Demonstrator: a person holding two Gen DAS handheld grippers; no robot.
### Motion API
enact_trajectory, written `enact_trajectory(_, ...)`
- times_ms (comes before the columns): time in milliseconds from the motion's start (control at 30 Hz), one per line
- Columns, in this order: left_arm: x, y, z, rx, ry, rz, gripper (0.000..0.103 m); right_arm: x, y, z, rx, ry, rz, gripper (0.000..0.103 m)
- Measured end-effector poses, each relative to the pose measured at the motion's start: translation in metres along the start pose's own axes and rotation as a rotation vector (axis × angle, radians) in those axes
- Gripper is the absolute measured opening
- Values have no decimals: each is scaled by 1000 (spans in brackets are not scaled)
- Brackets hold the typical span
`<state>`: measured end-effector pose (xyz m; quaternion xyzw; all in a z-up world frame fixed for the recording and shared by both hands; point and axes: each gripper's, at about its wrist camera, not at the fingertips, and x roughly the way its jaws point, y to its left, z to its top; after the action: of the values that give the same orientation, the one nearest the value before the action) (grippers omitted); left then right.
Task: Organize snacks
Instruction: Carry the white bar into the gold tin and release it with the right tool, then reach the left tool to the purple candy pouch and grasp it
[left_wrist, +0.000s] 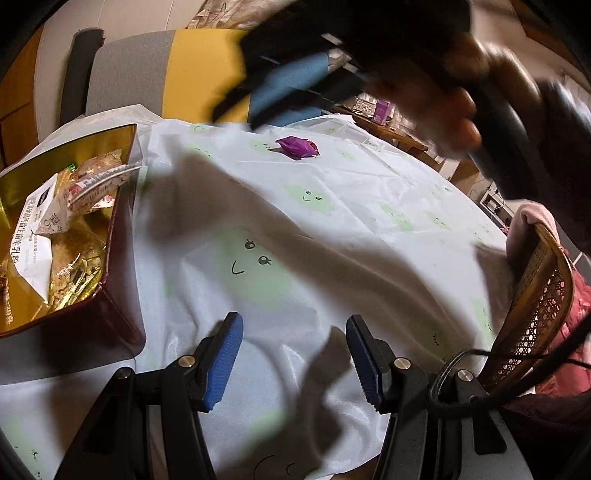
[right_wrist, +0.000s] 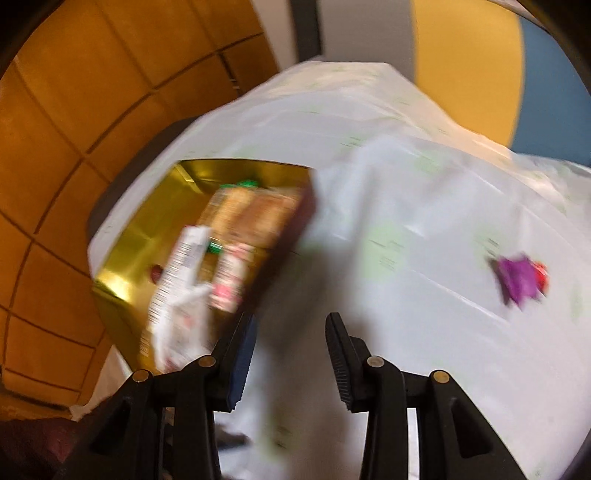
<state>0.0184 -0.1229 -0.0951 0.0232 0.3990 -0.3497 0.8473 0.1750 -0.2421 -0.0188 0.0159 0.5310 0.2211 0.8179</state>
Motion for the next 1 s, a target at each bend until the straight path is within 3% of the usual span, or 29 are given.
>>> enact_trajectory(267,2,-2,6,-24,32,26,59,-28,-81,-46,109,17,-205,39)
enact_trajectory(500,6,-9,9,-8,55,65,59,-42,-133,-83,128,59,-372,39)
enact_trajectory(667,8,-11,12,-4,77,92,59,-50,-167,-103,180,42,-467,39)
enact_trajectory(1000,11,-27,31,42,95,149,59,-55,-193,-104,272,14,-542,39)
